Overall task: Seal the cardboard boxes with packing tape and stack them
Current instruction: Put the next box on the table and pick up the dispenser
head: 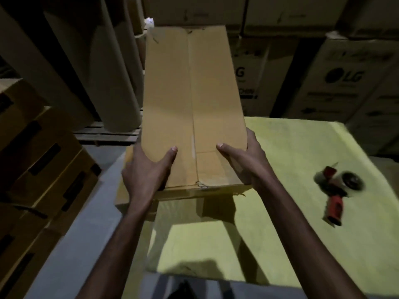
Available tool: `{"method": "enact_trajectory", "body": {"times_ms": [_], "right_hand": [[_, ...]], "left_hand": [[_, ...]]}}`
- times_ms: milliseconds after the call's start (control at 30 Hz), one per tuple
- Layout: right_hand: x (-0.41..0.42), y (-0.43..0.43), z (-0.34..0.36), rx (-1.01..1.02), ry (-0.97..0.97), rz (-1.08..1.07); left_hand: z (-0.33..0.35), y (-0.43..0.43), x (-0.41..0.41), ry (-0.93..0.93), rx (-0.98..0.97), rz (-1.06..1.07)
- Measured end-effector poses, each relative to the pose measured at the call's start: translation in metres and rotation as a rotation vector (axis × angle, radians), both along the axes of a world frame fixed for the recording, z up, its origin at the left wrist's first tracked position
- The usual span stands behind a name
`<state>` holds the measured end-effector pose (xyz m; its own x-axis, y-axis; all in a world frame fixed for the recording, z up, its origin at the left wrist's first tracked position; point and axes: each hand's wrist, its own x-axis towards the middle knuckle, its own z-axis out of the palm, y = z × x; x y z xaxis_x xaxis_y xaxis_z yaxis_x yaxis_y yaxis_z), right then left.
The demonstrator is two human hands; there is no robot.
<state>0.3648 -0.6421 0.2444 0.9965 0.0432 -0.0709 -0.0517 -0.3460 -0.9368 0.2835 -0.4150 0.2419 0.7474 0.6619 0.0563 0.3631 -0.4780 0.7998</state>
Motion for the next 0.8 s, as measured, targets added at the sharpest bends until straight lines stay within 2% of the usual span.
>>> {"method": "enact_trajectory", "body": {"times_ms": [333,467,800], "right_hand": [[0.027,-0.132,-0.066,0.015,0.166,-0.254],[0.056,-0.175,-0.104,-0.019,0.215,-0.278],[0.039,-0.189,-0.110,-0.141,0.273,-0.323]], "left_hand": [[-0.056,-0.121,0.080,0.208,0.002,-0.265],[-0.076,-0.153,0.105,0.282,-0.010,-0.353],[-0.094,-0.150,0.123,0.487,0.103,-0.473]]}}
